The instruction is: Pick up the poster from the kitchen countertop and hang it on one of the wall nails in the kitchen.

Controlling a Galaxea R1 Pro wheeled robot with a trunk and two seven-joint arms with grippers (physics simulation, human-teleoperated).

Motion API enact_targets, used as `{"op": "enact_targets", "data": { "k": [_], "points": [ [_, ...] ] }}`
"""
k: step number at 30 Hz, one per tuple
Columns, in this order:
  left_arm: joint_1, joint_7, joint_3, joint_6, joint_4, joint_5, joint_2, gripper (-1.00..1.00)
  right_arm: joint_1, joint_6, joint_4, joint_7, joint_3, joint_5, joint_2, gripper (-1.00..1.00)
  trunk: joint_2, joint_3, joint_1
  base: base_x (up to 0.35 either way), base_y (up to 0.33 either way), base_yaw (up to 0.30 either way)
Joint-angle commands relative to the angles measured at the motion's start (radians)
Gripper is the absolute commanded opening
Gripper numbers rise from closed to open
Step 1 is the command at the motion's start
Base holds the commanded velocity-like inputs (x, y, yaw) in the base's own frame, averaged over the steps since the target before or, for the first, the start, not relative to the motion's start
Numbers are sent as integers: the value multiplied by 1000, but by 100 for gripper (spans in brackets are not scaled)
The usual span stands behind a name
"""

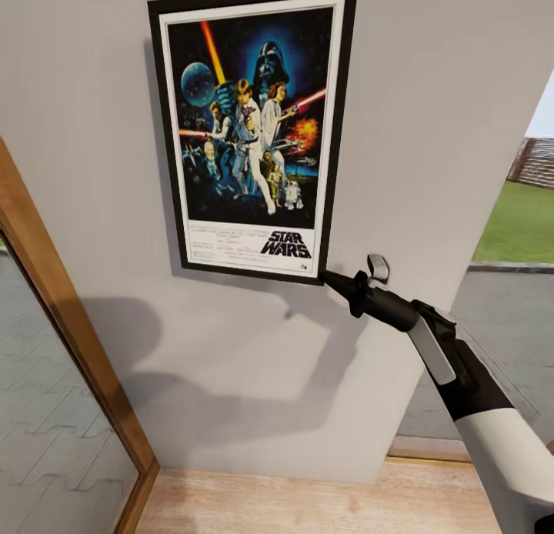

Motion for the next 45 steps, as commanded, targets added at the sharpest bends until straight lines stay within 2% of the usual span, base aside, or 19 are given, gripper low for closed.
{"op": "enact_targets", "data": {
  "k": [1,45],
  "points": [
    [0,-6,2,8,-3,2,0,100,0,14,0,5,2,-13,-1,-100,-2,-2,1,0,0,0],
    [0,-6,3,7,-3,2,0,100,2,14,-1,5,2,-13,-1,-100,-2,-2,1,0,15,0]
  ]
}}
